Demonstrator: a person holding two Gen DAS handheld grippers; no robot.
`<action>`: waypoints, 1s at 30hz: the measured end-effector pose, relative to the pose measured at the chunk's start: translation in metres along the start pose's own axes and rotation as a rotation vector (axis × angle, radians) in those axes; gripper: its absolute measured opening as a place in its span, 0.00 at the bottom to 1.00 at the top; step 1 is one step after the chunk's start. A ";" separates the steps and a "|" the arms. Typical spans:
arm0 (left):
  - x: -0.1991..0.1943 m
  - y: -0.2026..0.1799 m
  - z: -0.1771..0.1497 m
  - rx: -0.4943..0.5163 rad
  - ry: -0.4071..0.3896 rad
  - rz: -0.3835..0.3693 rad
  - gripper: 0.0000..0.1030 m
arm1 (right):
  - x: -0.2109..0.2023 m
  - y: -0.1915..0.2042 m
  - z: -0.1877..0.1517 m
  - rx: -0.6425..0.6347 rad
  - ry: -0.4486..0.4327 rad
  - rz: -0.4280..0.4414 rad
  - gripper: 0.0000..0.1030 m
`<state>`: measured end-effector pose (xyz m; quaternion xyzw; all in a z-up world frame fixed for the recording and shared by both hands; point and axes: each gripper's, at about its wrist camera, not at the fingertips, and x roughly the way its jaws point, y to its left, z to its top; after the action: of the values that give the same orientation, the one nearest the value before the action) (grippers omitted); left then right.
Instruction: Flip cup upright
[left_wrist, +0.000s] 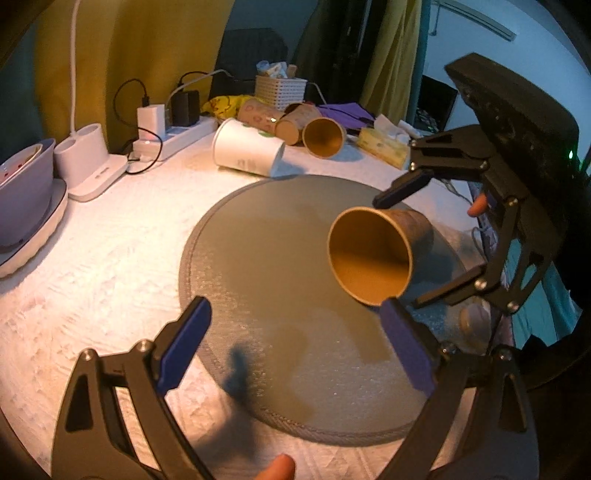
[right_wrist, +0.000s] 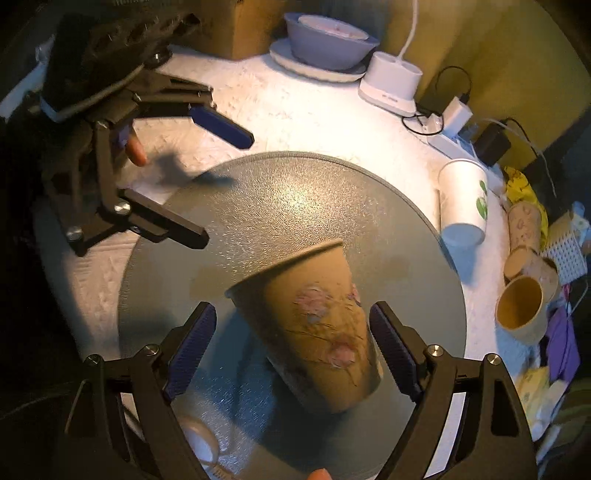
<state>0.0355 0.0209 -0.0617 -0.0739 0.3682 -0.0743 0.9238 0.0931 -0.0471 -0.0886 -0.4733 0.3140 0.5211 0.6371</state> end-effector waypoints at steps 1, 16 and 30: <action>0.000 0.001 0.000 -0.004 0.000 0.004 0.91 | 0.005 0.000 0.003 -0.028 0.017 -0.002 0.85; -0.010 0.019 0.001 -0.118 -0.040 0.033 0.91 | 0.016 -0.023 0.029 0.042 0.021 -0.025 0.67; -0.027 0.046 0.003 -0.223 -0.138 0.104 0.91 | 0.014 -0.074 0.007 0.572 -0.521 0.059 0.67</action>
<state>0.0218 0.0710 -0.0506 -0.1620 0.3132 0.0202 0.9355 0.1677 -0.0361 -0.0784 -0.1190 0.2878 0.5333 0.7865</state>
